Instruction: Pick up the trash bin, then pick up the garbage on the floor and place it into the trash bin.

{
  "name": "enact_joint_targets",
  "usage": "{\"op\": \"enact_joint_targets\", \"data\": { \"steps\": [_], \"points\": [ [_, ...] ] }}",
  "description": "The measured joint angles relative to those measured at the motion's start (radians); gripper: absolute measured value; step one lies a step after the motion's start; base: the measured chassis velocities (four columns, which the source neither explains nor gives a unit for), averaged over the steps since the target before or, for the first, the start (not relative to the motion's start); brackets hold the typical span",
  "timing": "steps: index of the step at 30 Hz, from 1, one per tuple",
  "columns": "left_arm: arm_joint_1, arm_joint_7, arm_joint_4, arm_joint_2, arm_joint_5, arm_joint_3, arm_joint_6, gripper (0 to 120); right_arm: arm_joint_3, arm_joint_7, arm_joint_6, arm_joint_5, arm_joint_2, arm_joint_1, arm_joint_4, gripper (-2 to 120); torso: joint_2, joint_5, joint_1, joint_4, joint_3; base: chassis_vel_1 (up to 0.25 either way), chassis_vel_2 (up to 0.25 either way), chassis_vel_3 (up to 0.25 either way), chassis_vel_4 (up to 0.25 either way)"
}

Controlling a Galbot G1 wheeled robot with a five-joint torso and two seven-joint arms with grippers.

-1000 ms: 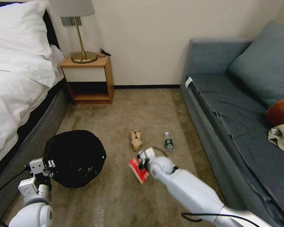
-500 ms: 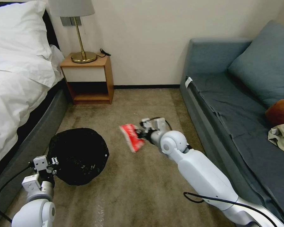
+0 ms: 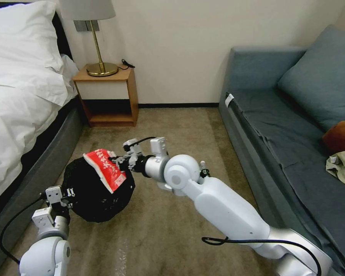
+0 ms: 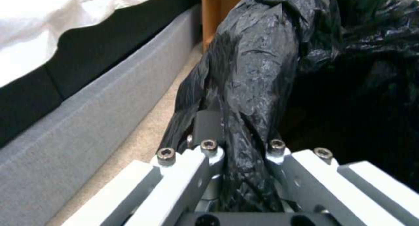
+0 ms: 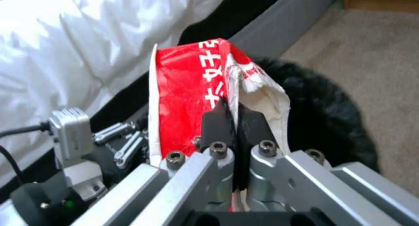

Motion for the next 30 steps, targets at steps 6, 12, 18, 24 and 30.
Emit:
{"op": "enact_joint_targets", "data": {
  "steps": [6, 12, 18, 24, 30],
  "points": [
    [0.016, 0.001, -0.023, -0.016, 0.000, 0.021, 0.006, 4, -0.043, -0.014, 0.037, -0.044, 0.008, -0.013, -0.046, 0, 0.000, 0.0002, 0.000, 0.0000, 0.000, 0.000, 0.000, 0.000, 0.000],
    [0.036, 0.000, -0.046, -0.034, 0.010, 0.035, 0.008, 4, -0.089, -0.001, 0.109, -0.140, 0.018, -0.043, -0.115, 5, 0.000, 0.0002, 0.000, 0.0000, 0.000, 0.000, 0.000, 0.000, 0.000],
    [0.043, 0.000, -0.052, -0.037, 0.011, 0.034, 0.008, 4, -0.097, -0.001, 0.113, -0.156, 0.015, -0.057, -0.118, 21, 0.000, 0.0002, 0.000, -0.0001, 0.000, 0.000, 0.000, 0.000, 0.000],
    [0.045, 0.001, -0.048, -0.044, 0.024, 0.037, -0.009, 4, -0.103, -0.016, 0.109, -0.159, 0.011, -0.065, -0.107, 44, 0.000, 0.0002, 0.000, 0.0000, 0.000, 0.000, 0.000, 0.000, 0.000],
    [0.046, 0.000, -0.043, -0.046, 0.038, 0.030, -0.006, 4, -0.091, -0.021, 0.134, -0.162, 0.014, -0.068, -0.093, 67, 0.000, 0.0002, 0.000, 0.0000, 0.000, 0.000, 0.000, 0.000, 0.000]
  ]
}}
